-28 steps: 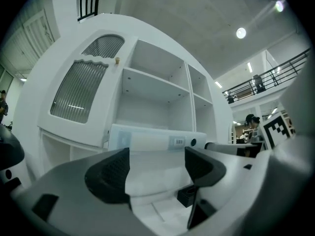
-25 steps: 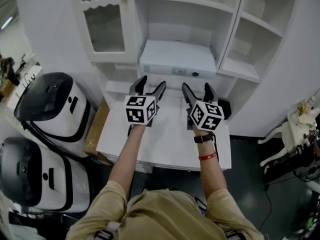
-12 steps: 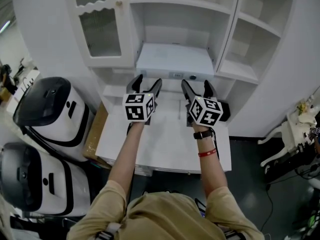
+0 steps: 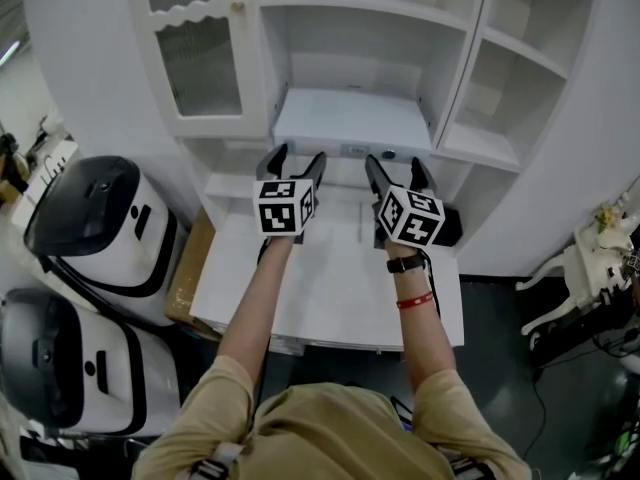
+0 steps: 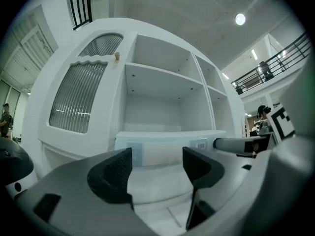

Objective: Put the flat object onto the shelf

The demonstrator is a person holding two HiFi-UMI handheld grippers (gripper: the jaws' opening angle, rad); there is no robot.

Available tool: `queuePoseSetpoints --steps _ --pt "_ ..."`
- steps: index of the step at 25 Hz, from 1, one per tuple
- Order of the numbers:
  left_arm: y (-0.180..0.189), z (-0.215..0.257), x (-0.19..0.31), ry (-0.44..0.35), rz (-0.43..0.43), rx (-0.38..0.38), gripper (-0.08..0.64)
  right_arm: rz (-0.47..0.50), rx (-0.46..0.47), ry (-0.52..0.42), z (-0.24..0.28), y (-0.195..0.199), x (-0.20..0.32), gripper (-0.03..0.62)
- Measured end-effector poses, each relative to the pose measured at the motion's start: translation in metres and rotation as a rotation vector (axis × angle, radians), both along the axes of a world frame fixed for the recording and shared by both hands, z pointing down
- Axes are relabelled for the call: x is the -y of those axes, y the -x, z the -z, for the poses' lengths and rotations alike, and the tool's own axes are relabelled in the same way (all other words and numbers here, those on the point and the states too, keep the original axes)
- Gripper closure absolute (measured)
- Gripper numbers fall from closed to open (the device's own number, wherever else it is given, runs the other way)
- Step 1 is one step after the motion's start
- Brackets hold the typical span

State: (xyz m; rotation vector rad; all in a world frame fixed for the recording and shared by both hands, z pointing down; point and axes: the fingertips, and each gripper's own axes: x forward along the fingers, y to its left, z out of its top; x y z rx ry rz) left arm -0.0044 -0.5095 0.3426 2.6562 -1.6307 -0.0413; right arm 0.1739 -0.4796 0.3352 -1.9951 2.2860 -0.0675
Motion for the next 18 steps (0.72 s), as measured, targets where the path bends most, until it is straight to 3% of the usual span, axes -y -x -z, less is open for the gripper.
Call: queuePoseSetpoints --steps 18 --pt "-0.002 0.004 0.046 0.015 -0.014 -0.011 0.224 0.002 0.018 0.010 0.004 -0.002 0.043 0.147"
